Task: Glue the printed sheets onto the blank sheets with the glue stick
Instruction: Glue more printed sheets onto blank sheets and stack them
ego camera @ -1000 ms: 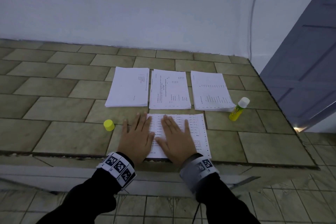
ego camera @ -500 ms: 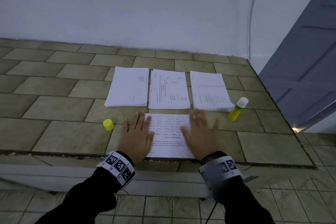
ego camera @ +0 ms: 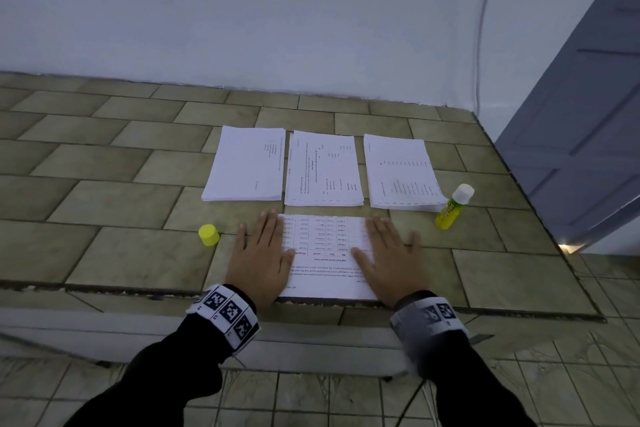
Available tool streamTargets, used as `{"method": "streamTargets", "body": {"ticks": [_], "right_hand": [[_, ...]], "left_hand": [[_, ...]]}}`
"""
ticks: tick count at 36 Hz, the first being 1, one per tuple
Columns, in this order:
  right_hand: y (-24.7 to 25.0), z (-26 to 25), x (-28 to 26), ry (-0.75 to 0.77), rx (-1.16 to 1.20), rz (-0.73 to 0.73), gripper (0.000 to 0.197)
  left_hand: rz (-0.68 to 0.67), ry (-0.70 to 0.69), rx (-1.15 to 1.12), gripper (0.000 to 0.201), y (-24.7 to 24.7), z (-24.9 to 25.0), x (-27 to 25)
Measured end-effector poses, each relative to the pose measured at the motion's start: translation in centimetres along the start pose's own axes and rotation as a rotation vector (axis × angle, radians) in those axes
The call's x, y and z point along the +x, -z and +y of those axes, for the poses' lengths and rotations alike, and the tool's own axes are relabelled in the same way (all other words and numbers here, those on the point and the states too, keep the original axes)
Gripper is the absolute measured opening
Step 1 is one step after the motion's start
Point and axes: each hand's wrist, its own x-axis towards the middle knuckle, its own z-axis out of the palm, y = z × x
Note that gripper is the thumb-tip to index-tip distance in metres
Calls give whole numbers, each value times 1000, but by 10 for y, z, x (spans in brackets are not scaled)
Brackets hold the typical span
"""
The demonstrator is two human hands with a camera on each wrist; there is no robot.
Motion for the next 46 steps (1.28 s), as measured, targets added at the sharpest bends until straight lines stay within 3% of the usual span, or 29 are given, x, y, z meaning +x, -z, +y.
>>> {"method": "streamTargets", "body": {"ticks": [4,11,17,22,28,34,40,46], "right_hand": [[4,9,-1,-21,6,4,87],[29,19,12,-46,518,87,45],[61,15,22,43,283,-98,54],[60,13,35,20,137,-205,39],[64,12,51,71,27,-157,33],[73,19,54,51,164,-151,4],[98,30,51,65,452,-112,11],[132,44,62,47,652,117,22]], "left_hand": [[-25,11,0,86,3,1,1],[-95,16,34,91,8,2,-1],[-125,6,30,115,9,2,1],[-136,-1,40,118,12,4,0],[-140,-10,47,117,13,2,-1],[-147,-27,47,121,14,5,-3],[-134,-26,22,120,15,4,-3],[-69,-42,-42,113,10,1,-5]]}}
